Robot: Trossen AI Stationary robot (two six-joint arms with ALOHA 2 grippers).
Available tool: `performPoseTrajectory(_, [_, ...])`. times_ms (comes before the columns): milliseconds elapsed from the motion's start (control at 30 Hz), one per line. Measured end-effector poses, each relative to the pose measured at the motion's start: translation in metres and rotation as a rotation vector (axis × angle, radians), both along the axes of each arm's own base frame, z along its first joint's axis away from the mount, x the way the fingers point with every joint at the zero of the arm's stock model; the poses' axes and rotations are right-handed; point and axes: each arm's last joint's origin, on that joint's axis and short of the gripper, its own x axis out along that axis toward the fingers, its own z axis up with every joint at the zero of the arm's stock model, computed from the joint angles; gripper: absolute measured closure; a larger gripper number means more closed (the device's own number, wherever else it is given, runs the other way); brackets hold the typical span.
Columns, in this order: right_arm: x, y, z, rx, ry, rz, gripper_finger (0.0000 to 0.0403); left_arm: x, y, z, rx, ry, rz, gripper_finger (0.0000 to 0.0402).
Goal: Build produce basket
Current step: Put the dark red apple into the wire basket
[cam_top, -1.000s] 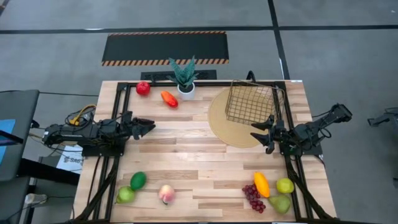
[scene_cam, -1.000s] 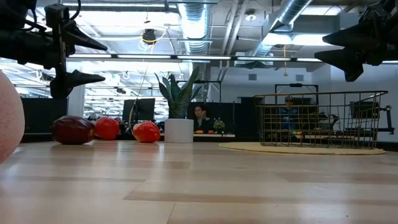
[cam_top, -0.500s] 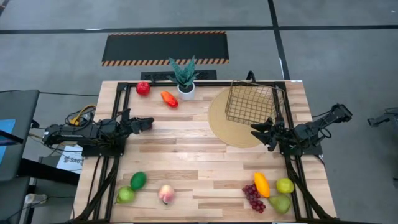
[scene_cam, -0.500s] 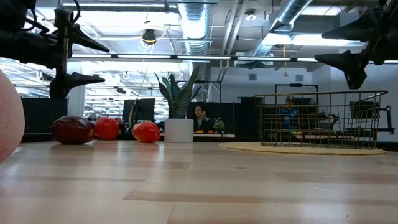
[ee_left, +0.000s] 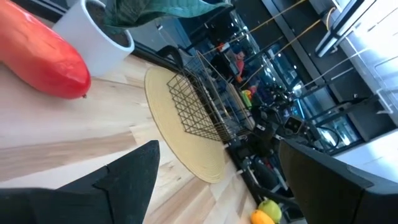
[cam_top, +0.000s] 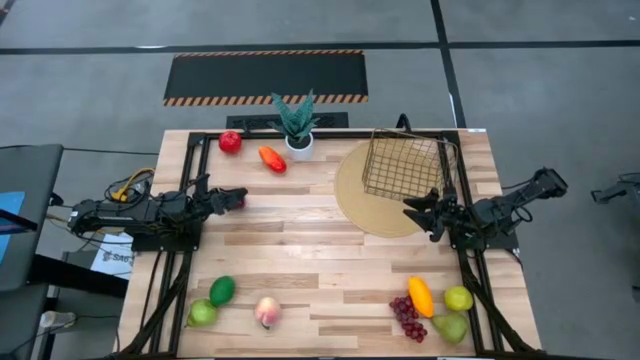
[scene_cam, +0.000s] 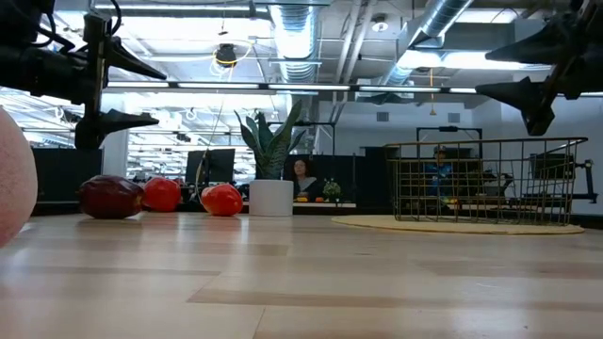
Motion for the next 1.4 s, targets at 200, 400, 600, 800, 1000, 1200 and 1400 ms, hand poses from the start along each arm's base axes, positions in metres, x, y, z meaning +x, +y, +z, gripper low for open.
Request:
performPoseTrajectory(200, [0.001, -0.005, 0.000, 0.004, -0.004, -0.058, 0.0153, 0.000, 0.000, 0.004, -0.001, -0.037, 0.003, 0.0085])
performPoseTrajectory(400, [0.000, -0.011, 0.011, 0.056, -0.113, -0.118, 0.0153, -0.001, 0.002, 0.005, -0.030, -0.072, 0.087, 0.0085])
performPoseTrajectory(600, [-0.004, -0.020, 0.032, 0.076, -0.201, -0.205, 0.0152, -0.001, 0.002, 0.006, -0.083, -0.112, 0.097, 0.0085])
performPoseTrajectory(800, [-0.011, -0.025, 0.062, 0.017, -0.254, -0.235, 0.0132, -0.004, 0.001, 0.026, -0.058, -0.155, 0.019, 0.0082])
performPoseTrajectory(1000, [-0.021, -0.028, 0.094, -0.100, -0.267, -0.277, 0.0099, -0.016, 0.001, 0.063, 0.054, -0.206, 0.021, 0.0057])
performPoseTrajectory(1200, [-0.017, -0.027, 0.126, -0.223, -0.210, -0.315, 0.0083, -0.023, 0.001, 0.096, 0.115, -0.197, 0.026, 0.0035])
performPoseTrajectory(1400, [-0.002, -0.028, 0.156, -0.293, -0.080, -0.349, 0.0082, -0.018, 0.000, 0.127, 0.157, -0.041, -0.004, 0.0032])
